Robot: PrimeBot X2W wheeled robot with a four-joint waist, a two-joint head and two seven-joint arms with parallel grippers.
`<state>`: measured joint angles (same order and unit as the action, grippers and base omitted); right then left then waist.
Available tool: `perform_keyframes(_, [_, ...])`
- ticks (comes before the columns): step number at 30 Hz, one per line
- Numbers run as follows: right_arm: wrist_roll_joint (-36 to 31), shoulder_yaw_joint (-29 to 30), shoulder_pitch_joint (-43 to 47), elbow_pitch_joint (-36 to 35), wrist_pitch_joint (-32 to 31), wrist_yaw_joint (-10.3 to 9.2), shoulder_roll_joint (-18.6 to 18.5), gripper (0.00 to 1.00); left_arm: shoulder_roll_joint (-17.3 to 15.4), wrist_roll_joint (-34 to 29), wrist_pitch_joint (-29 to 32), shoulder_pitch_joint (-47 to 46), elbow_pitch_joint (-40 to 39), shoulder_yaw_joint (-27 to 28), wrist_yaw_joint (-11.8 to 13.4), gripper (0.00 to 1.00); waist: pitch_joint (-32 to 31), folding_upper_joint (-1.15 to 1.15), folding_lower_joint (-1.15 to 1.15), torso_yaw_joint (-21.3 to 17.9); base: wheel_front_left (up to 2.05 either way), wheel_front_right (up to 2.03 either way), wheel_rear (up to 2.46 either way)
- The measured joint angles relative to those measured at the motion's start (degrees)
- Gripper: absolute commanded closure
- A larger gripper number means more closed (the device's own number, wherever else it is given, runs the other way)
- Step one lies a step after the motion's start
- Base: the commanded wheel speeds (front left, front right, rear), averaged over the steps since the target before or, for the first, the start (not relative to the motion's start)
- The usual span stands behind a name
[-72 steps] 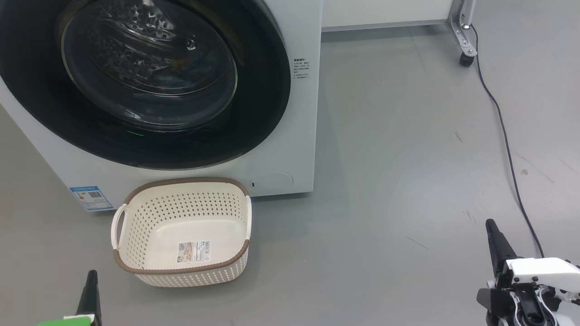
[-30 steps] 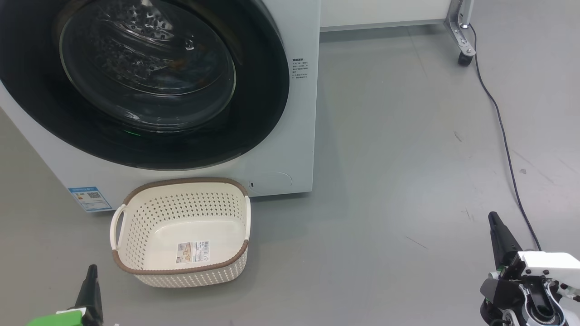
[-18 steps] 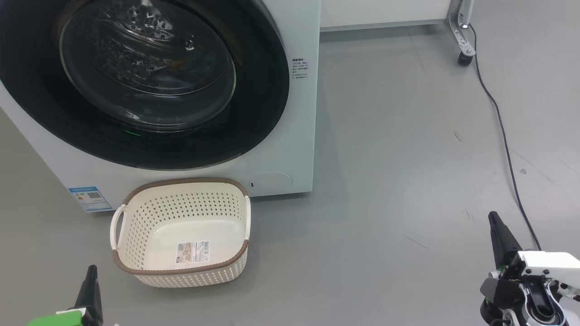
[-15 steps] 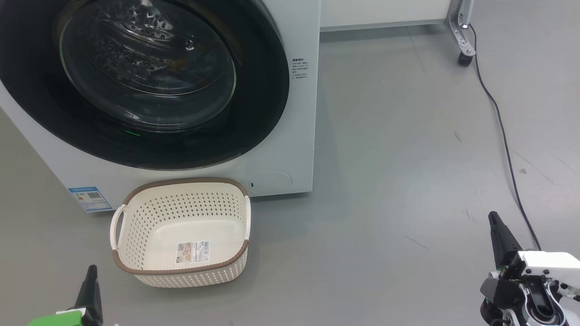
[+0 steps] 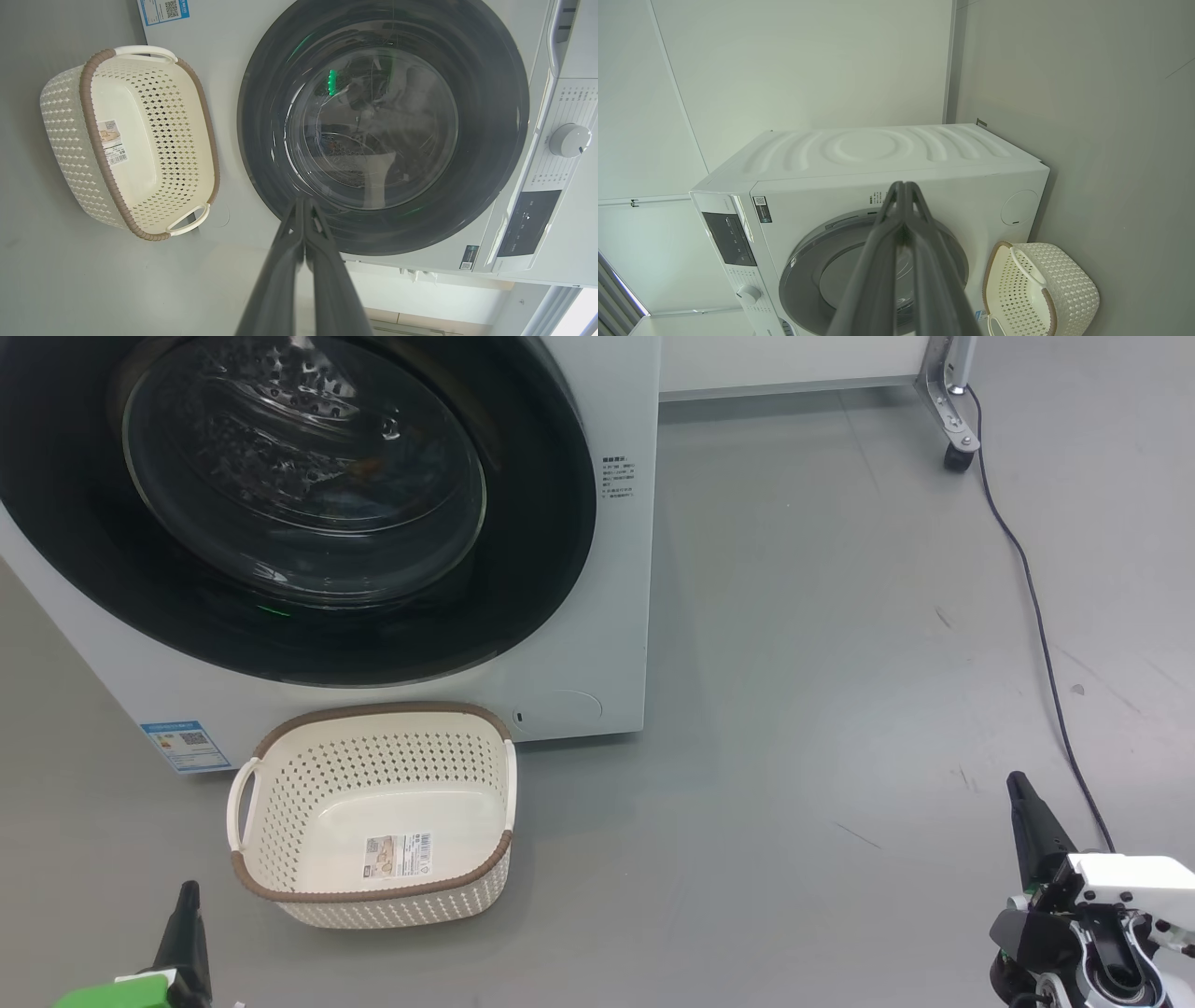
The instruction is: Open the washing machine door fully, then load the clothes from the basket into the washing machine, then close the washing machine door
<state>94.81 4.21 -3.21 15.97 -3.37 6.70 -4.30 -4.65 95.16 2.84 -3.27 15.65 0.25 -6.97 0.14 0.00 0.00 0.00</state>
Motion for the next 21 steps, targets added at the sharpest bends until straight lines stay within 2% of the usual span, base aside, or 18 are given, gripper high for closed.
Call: perform_keyframes(21, [0.0,0.1,0.0,0.1,-0.2,0.07,0.0,1.0,0.0,0.0,0.2,-0.1,0.1,0.1,0.0,1.0,0.0,0.0,0.0,0.0,0.0,0.0,0.0])
